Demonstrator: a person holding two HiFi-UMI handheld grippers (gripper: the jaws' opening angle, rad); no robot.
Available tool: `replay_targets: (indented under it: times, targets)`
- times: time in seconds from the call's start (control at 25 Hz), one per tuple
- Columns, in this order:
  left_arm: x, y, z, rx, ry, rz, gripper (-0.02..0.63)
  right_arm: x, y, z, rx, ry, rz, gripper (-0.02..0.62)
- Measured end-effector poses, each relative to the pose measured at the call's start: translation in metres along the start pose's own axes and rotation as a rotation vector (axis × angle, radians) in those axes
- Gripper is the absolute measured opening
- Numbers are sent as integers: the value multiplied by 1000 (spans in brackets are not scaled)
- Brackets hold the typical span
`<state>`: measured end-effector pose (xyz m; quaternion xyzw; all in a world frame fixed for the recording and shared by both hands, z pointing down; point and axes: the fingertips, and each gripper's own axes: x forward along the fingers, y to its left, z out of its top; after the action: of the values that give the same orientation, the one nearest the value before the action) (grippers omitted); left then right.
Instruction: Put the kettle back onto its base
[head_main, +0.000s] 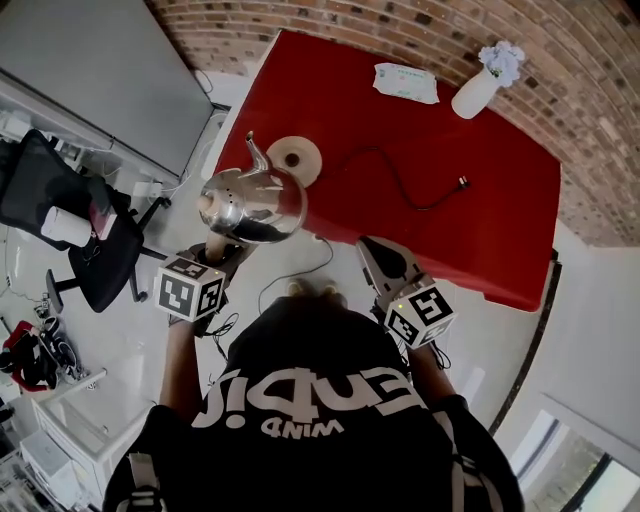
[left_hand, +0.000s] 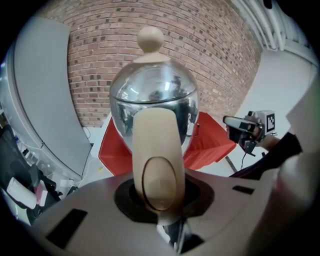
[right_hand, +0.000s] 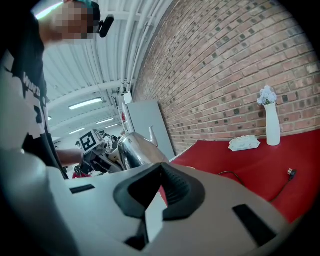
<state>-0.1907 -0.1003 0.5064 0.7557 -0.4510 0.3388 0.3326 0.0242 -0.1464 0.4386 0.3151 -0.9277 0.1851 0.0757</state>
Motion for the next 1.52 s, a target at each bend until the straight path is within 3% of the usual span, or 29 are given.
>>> replay_targets:
  times: [0.56,1.04,1.52]
  targets:
    - [31,46,71,128,9,18,63,-6,-15,0,16,-7,-33,22]
    - [60,77,142,293,96,35,63,-11,-22,-3,34,-18,-50,22]
    - [88,87,137,291,185,14,63,-16,-27,-4,48,-21,-76,23]
